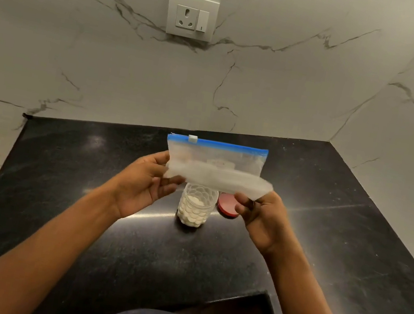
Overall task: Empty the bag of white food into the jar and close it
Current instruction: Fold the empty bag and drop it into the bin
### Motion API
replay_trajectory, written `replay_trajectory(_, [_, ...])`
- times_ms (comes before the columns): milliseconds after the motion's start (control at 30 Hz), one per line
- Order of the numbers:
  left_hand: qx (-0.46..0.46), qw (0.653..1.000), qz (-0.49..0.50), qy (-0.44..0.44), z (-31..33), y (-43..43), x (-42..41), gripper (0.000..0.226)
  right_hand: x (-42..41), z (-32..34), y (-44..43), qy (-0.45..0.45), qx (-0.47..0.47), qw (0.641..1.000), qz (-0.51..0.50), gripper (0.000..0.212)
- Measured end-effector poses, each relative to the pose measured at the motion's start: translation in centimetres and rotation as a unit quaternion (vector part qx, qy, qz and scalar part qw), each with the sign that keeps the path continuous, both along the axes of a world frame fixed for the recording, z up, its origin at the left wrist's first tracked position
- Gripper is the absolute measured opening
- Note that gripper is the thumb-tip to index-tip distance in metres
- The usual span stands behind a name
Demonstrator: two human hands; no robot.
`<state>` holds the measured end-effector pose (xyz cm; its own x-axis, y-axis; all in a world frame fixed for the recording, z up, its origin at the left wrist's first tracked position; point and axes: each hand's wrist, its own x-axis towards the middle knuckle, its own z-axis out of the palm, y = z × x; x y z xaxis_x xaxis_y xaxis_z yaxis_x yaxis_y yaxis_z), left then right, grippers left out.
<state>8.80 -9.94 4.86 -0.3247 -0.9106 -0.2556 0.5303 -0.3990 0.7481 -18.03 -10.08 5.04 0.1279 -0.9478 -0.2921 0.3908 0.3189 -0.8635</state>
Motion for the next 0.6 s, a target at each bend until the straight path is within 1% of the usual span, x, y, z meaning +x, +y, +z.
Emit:
replay_trajectory(33, [0.009,0.998,-0.009,0.063,-0.2,0.2,0.4,0.039,0.2,-0.1,0.1,-0.033,0.030,0.999,-0.020,0.035])
replay_trajectory(67, [-0.001,0.995,-0.026,0.100,-0.2,0.5,0.7,0.043,0.3,-0.3,0.0,-0.062,0.055,0.996,-0.035,0.031])
replay_trajectory(100, [-0.024,0.993,-0.051,0.100,-0.5,0.7,1.1,0.052,0.4,-0.5,0.0,-0.085,0.074,0.993,-0.043,0.027])
replay_trajectory(133, [-0.054,0.994,-0.073,0.057,-0.7,1.0,1.3,0.060,0.4,-0.6,0.0,-0.099,0.088,0.990,-0.046,0.024])
replay_trajectory(167, [-0.090,0.992,-0.088,-0.015,-1.0,1.1,1.3,0.064,0.4,-0.7,0.0,-0.106,0.098,0.988,-0.051,0.022])
replay_trajectory(200, [-0.120,0.984,-0.087,-0.102,-1.1,1.2,1.0,0.066,0.4,-0.9,-0.1,-0.108,0.108,0.987,-0.057,0.021])
replay_trajectory(233, [-0.145,0.970,-0.080,-0.176,-1.0,1.2,0.6,0.072,0.6,-1.0,-0.1,-0.107,0.118,0.985,-0.061,0.021])
replay_trajectory(267, [-0.160,0.959,-0.063,-0.225,-0.7,1.2,-0.1,0.083,0.8,-1.0,-0.1,-0.102,0.122,0.986,-0.058,0.020])
replay_trajectory(300, [-0.172,0.953,-0.034,-0.247,-0.3,1.2,-0.9,0.089,1.0,-0.9,0.0,-0.095,0.121,0.987,-0.051,0.019])
replay_trajectory(333, [-0.179,0.951,0.002,-0.252,0.2,1.1,-1.6,0.087,1.3,-0.9,0.0,-0.088,0.117,0.988,-0.046,0.018])
replay_trajectory(367, [-0.185,0.950,0.040,-0.250,0.4,0.8,-2.2,0.079,1.4,-0.8,0.0,-0.082,0.111,0.989,-0.044,0.018])
replay_trajectory(433, [-0.186,0.949,0.098,-0.237,0.8,0.3,-2.9,0.051,1.4,-0.4,-0.1,-0.075,0.068,0.994,-0.044,0.023])
replay_trajectory(467, [-0.180,0.951,0.113,-0.224,0.8,0.0,-3.1,0.038,1.3,-0.2,-0.1,-0.072,0.037,0.996,-0.045,0.032])
replay_trajectory(500, [-0.170,0.957,0.121,-0.203,0.7,-0.2,-3.2,0.031,1.3,-0.1,0.1,-0.068,0.007,0.997,-0.043,0.043])
replay_trajectory(533, [-0.155,0.964,0.122,-0.179,0.7,-0.3,-3.2,0.027,1.4,-0.2,0.3,-0.063,-0.018,0.997,-0.034,0.054])
replay_trajectory(600, [-0.125,0.975,0.119,-0.140,1.0,-0.1,-3.5,0.025,2.1,-0.8,1.0,-0.043,-0.053,0.998,-0.006,0.084])
